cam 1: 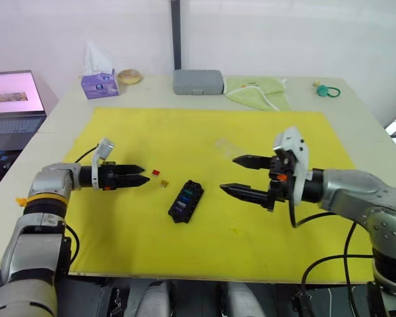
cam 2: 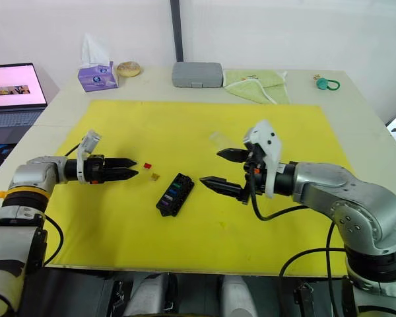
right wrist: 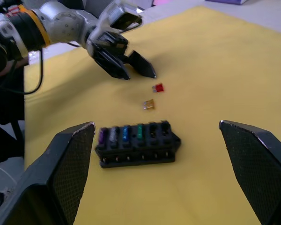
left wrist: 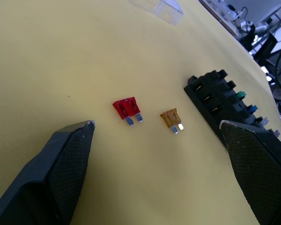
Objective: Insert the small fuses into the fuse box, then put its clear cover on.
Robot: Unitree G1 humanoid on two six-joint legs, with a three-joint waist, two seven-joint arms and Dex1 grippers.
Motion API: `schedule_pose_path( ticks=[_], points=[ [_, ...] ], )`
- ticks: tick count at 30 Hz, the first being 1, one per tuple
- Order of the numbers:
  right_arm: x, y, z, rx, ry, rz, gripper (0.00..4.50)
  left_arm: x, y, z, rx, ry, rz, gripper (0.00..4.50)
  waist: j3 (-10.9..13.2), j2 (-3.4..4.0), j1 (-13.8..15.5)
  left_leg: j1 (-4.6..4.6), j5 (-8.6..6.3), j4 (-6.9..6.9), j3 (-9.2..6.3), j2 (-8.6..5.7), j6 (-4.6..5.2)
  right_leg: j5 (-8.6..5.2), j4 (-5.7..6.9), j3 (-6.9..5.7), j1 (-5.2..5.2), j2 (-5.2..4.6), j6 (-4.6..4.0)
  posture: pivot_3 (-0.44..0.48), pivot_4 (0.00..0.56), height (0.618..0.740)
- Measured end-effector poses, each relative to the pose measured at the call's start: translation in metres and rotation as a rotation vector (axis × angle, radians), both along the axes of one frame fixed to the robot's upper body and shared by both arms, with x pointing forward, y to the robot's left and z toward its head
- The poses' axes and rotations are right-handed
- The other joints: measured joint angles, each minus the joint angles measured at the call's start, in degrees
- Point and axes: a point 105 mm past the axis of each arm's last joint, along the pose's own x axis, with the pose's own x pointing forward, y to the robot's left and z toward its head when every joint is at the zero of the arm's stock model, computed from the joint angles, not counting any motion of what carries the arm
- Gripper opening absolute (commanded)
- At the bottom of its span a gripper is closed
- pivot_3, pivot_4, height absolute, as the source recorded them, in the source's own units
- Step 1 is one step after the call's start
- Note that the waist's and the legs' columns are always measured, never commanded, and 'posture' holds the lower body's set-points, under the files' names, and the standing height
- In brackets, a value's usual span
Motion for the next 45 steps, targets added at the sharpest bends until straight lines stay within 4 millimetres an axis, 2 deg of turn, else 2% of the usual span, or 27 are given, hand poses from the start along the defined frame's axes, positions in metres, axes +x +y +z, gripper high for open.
schedule_pose_path(
  ticks=[7,11,14,21,28,40,43,45],
  points=[
    [0.001,0.0,-0.004,0.002,0.019,-0.031,4.46,0.003,-0.006,-0.006,-0.021,0.019,0.001,4.5,-0.1,0.03,0.2,0.0,0.0,0.01,0.02,-0.05,0.0,0.0,0.0,-0.02,0.03,-0.05,0.0,0.0,0.15,0.737],
    [0.002,-0.003,-0.009,0.0,0.035,-0.059,4.46,0.008,-0.017,-0.008,-0.039,0.034,-0.002,4.5,-0.1,0.09,1.2,0.01,0.0,0.07,0.05,-0.09,0.0,0.0,-0.02,-0.04,0.1,-0.07,0.0,0.0,0.15,0.737],
    [0.004,-0.004,-0.01,0.002,0.031,-0.077,4.5,0.011,-0.023,-0.01,-0.044,0.042,-0.003,3.62,-0.1,0.09,1.5,0.0,-0.02,0.14,0.0,-0.11,0.03,0.0,-0.06,-0.05,0.21,-0.08,0.0,0.0,0.15,0.737],
    [0.006,-0.007,-0.013,0.006,0.034,-0.115,4.5,0.016,-0.04,-0.019,-0.054,0.076,-0.008,0.06,-0.1,0.09,1.5,-0.3,-0.22,0.65,-0.09,-0.13,0.37,-0.02,-0.07,-0.13,0.23,-0.1,0.04,0.0,0.15,0.737],
    [0.008,-0.009,-0.015,0.009,0.032,-0.148,4.5,0.019,-0.046,-0.021,-0.063,0.092,0.003,0.06,-0.1,0.1,1.5,-0.26,-0.22,0.76,-0.26,-0.19,0.38,-0.02,-0.1,-0.13,0.42,-0.12,0.05,0.0,0.15,0.737],
    [0.009,-0.013,-0.019,-0.004,0.039,-0.163,4.5,0.016,-0.033,-0.015,-0.08,0.077,0.017,0.06,-0.1,0.1,1.1,-0.24,-0.22,0.76,-0.55,-0.16,0.38,-0.02,-0.1,-0.16,0.44,-0.06,0.05,0.0,0.15,0.737],
    [0.01,-0.013,-0.02,-0.013,0.038,-0.161,4.5,0.007,-0.02,-0.014,-0.089,0.101,0.024,0.92,-0.1,0.09,0.0,-0.24,-0.22,0.75,-0.59,-0.09,0.38,-0.02,-0.06,-0.17,0.39,-0.01,0.05,0.0,0.15,0.737],
    [0.011,-0.015,-0.021,-0.019,0.041,-0.167,4.5,0.002,-0.018,-0.014,-0.099,0.115,0.015,1.88,-0.1,0.09,-0.3,-0.23,-0.22,0.75,-0.6,-0.06,0.38,-0.02,-0.03,-0.16,0.38,0.04,0.05,0.0,0.15,0.737]
  ],
)
